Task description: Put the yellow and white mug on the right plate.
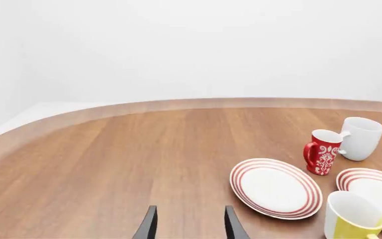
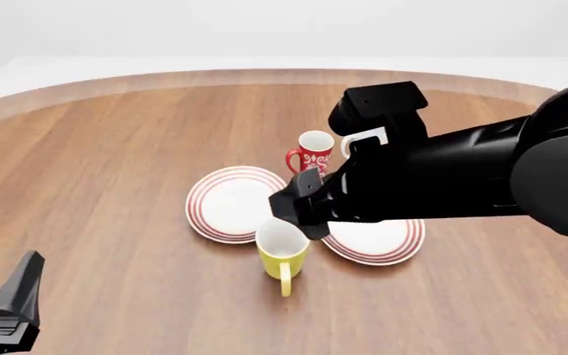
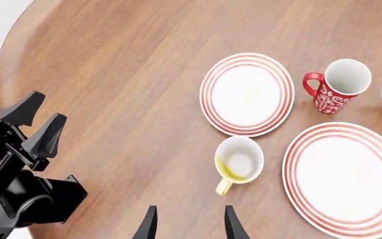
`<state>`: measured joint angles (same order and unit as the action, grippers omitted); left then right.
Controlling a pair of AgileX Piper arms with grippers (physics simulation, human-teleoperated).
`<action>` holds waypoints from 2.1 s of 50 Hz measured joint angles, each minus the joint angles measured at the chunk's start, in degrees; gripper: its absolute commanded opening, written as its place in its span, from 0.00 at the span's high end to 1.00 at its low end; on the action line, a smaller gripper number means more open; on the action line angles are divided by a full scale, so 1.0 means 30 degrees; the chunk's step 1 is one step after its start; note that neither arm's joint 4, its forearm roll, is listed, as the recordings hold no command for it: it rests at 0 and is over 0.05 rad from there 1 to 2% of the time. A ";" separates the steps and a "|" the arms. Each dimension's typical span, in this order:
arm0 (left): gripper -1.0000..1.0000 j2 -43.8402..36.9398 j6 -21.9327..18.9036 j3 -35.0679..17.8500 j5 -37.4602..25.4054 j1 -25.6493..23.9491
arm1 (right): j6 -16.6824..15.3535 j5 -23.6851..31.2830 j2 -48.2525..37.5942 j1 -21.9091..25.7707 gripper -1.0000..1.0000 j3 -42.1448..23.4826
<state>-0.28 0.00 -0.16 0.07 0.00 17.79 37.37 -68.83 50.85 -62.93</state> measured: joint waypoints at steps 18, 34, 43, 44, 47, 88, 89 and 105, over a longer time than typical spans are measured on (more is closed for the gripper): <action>0.00 -0.0039 0.0000 -0.0023 0.0009 0.0000 | 0.0901 0.0337 -0.0362 -0.0188 0.00 -0.0012; 0.00 -0.0045 0.0000 -0.0026 0.0010 0.0000 | 0.1749 0.0289 -0.1377 -0.0370 0.00 -0.0170; 0.00 -0.0046 0.0000 -0.0027 0.0011 0.0000 | 0.1883 0.0061 -0.1866 -0.1089 0.00 0.0085; 0.00 -0.0046 0.0000 -0.0027 0.0011 0.0000 | 0.1895 0.0028 -0.1904 -0.1159 0.00 0.0125; 0.00 -0.0046 0.0000 -0.0027 0.0011 0.0000 | 0.1879 -0.0060 -0.2059 -0.1384 0.00 0.0242; 0.00 -0.0046 0.0000 -0.0027 0.0011 0.0000 | 0.2295 -0.1907 -0.4631 -0.1784 0.00 0.0869; 0.00 -0.0046 0.0000 -0.0027 0.0011 0.0000 | 0.2337 -0.1994 -0.4699 -0.1760 0.00 0.0908; 0.00 -0.0046 0.0000 -0.0027 0.0011 0.0000 | 0.3085 -0.3365 -0.5795 -0.1216 0.00 0.1536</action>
<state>-0.42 0.00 -0.24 0.10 0.00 27.05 27.27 -86.21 47.20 -58.32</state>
